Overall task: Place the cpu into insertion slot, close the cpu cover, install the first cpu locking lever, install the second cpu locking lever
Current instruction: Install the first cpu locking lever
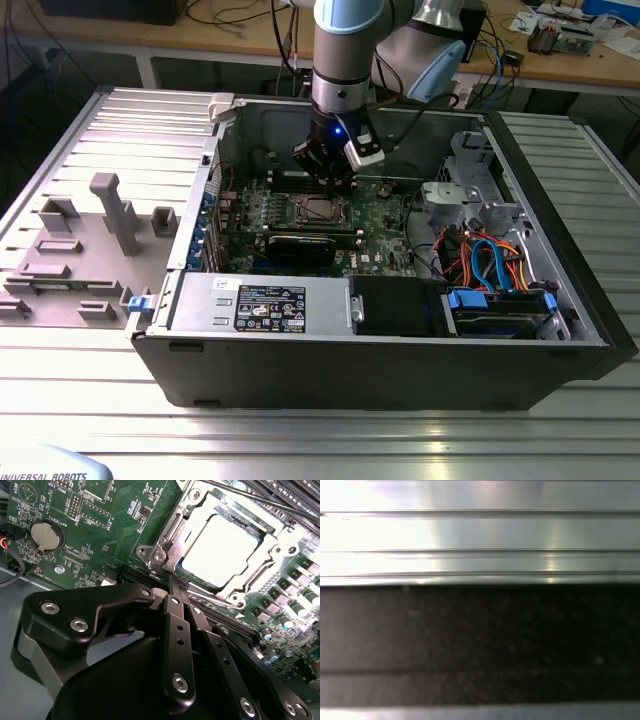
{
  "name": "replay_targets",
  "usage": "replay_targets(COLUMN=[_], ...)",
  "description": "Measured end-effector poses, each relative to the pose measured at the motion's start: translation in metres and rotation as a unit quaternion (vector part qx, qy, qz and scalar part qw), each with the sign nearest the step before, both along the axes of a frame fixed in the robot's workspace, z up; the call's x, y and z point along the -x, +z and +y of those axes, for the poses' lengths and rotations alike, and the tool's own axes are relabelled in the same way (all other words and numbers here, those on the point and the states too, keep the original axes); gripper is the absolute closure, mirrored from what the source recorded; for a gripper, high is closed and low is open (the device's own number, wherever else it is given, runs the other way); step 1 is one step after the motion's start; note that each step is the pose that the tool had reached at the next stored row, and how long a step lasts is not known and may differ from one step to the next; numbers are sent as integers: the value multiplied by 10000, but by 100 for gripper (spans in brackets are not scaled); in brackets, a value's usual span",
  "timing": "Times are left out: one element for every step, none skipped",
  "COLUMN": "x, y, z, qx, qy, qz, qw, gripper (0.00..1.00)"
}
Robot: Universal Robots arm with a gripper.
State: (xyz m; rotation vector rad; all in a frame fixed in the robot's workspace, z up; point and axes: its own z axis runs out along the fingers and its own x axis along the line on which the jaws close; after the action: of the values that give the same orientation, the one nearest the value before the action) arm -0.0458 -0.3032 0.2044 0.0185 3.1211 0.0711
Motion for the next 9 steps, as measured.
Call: replay_targets(x=[0, 0, 0, 0, 0, 0, 0, 0, 0], y=[0, 0, 2, 4, 8, 11, 14, 16, 16], z=[0, 0, 1, 1, 0, 0, 0, 0, 0], qx=[0, -1, -1, -1, 0, 0, 0, -1, -1], qy=[0, 0, 0, 0, 0, -1, 0, 0, 0], qz=[0, -1, -1, -1, -1, 0, 0, -1, -1], qw=[10000, 10000, 10000, 10000, 10000, 10000, 10000, 10000, 10000], gripper=[89, 89, 89, 89, 89, 89, 89, 89, 89])
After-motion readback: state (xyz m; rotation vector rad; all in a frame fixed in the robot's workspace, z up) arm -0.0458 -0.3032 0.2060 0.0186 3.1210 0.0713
